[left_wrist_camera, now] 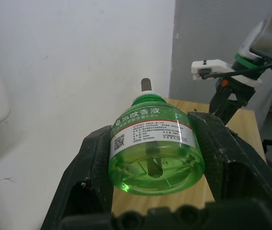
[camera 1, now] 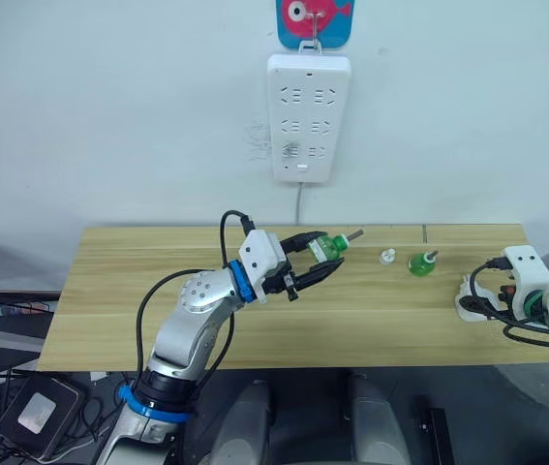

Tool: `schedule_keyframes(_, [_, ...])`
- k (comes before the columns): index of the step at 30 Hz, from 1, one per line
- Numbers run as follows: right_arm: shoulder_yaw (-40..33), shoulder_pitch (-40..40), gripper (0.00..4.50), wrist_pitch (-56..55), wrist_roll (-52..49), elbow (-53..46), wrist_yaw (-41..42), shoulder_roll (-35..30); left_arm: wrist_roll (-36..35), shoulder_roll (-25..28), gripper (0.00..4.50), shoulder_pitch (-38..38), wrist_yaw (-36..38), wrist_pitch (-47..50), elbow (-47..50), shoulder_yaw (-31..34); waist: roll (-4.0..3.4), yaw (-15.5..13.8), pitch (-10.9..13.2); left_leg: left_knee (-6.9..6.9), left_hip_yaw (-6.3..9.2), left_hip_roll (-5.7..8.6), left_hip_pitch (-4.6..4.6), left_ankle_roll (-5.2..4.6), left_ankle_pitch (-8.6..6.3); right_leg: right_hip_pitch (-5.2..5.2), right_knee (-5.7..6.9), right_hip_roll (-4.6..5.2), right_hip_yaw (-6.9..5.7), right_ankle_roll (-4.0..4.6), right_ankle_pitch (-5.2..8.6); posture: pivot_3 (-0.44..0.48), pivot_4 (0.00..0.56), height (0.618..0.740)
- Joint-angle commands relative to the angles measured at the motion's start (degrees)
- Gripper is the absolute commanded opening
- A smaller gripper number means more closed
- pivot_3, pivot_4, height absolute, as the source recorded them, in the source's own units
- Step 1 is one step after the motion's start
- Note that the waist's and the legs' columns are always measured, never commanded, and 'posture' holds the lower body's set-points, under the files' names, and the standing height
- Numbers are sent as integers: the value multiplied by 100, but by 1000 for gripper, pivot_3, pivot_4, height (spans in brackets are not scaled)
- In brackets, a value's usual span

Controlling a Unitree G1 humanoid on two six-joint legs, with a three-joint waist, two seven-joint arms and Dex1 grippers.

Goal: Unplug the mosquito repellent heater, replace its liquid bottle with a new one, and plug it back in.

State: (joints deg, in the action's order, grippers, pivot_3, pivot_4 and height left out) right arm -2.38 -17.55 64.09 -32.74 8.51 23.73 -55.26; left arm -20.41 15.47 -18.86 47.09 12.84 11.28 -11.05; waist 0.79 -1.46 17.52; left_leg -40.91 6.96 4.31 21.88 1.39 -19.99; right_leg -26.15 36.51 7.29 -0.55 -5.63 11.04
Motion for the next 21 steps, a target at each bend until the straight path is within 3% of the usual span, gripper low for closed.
schedule_keyframes(1, [195,-241,4469,-208,343,551,479,14,-142,65,2239,84,146,64,328,-104,0,5,0,0,0,0,0,0,0,0,0,0,0,0,0,88,281,740])
schedule_keyframes(5, [458,-583,4308,-420,703,1180,921,76,-129,134,2239,114,198,95,347,-73,-1,7,0,1,-1,-1,0,0,0,0,-4,0,0,0,0,93,285,740])
schedule_keyframes(7, [544,-701,3963,-626,847,1389,1222,80,-106,157,2239,106,199,101,347,-68,-1,7,0,1,-1,-1,0,0,0,0,-4,0,0,0,0,93,285,740])
schedule_keyframes(10, [589,-772,2997,-777,1010,1532,1556,36,-105,175,2239,120,177,119,369,-62,11,6,-8,1,0,-1,0,0,0,2,-8,0,-1,0,0,104,289,740])
schedule_keyframes(16, [462,-713,2973,-737,1140,1325,2027,-126,-127,204,2239,238,189,149,462,-120,9,0,-9,2,3,0,1,1,0,0,-10,0,-2,0,0,100,290,740])
schedule_keyframes(21, [139,-784,2973,312,-22,178,3572,-709,-390,368,2239,229,520,281,538,-68,5,3,-9,3,5,-2,2,1,0,-1,-10,0,-2,0,0,97,292,740])
